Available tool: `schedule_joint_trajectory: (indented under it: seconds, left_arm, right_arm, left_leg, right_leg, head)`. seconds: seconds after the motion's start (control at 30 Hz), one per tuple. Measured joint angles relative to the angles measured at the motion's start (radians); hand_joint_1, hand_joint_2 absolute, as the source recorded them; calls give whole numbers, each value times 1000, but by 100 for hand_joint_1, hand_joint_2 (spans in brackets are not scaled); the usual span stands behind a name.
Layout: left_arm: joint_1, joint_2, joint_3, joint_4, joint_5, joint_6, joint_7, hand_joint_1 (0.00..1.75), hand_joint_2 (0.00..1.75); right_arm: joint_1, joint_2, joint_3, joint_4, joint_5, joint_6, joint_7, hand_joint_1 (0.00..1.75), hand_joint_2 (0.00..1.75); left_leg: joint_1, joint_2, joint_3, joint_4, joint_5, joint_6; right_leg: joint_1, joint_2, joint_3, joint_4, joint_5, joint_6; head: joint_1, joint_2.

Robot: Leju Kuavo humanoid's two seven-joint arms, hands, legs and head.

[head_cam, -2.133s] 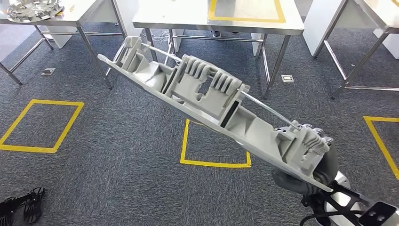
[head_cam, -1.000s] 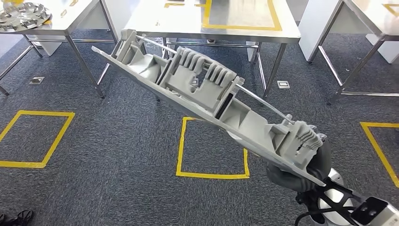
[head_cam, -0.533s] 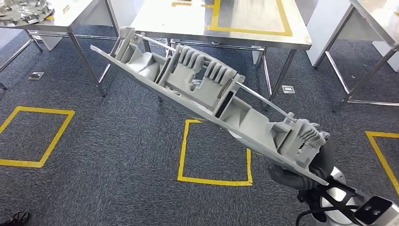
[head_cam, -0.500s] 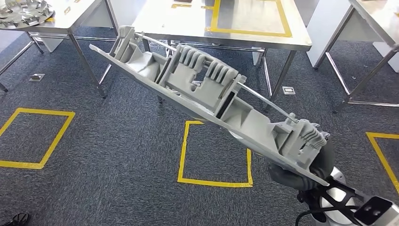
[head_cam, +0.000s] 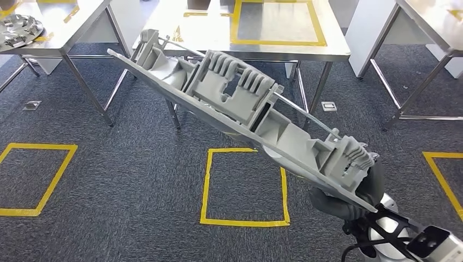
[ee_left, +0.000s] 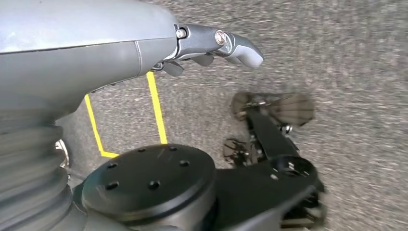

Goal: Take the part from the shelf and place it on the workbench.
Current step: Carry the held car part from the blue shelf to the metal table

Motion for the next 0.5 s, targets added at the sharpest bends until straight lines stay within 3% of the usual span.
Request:
schedule_joint_trajectory:
  seconds: [0.07,0.17,0.2,0.23,0.33,0.37,0.4,0.5]
  left_arm:
    - [0,0,0,1,-3,0,1,0,175]
    - [0,-2,0,0,-7,1,2,0,175]
    - [-1,-3,0,0,-8,1,1,0,175]
    - [-3,-3,0,0,-9,1,1,0,175]
    - [-5,-4,0,0,-10,1,1,0,175]
    - [-4,-5,0,0,-10,1,1,0,175]
    - [-4,-6,0,0,-10,1,2,0,175]
    - [-4,-7,0,0,-11,1,2,0,175]
  right_arm:
    - [1,0,0,-1,2,-3,-1,175,175]
    - [3,-3,1,-2,6,-10,1,175,175]
    - [3,-4,1,-3,8,-12,1,175,175]
    - [2,-5,1,-3,8,-13,0,175,175]
    - [3,-6,4,-4,11,-15,-1,175,175]
    - [4,-6,6,-3,12,-16,0,175,175]
    - [5,-6,7,-3,13,-17,0,175,175]
    - [6,-9,11,-4,12,-20,0,175,175]
  left_leg:
    - [-5,-1,13,-63,46,12]
    - [-1,-1,29,-72,45,30]
    - [1,-1,38,-74,41,36]
    - [3,-2,46,-76,38,40]
    - [4,-3,62,-76,19,44]
    - [4,-3,70,-76,11,43]
    - [4,-3,79,-76,3,41]
    - [5,-4,109,-75,-21,31]
  right_leg:
    - [2,2,8,3,-14,12]
    - [4,3,14,19,-19,29]
    - [3,1,2,43,-25,35]
    - [1,0,-21,85,-37,40]
    - [-7,-3,-138,250,-102,53]
    - [-9,-3,-166,271,-108,56]
    - [-10,-4,-176,259,-93,57]
    - [-10,-9,-131,84,36,54]
  head:
    - [-1,0]
    - [0,0]
    - [2,0]
    - [4,0]
    - [10,0]
    - [11,0]
    - [12,0]
    - [14,0]
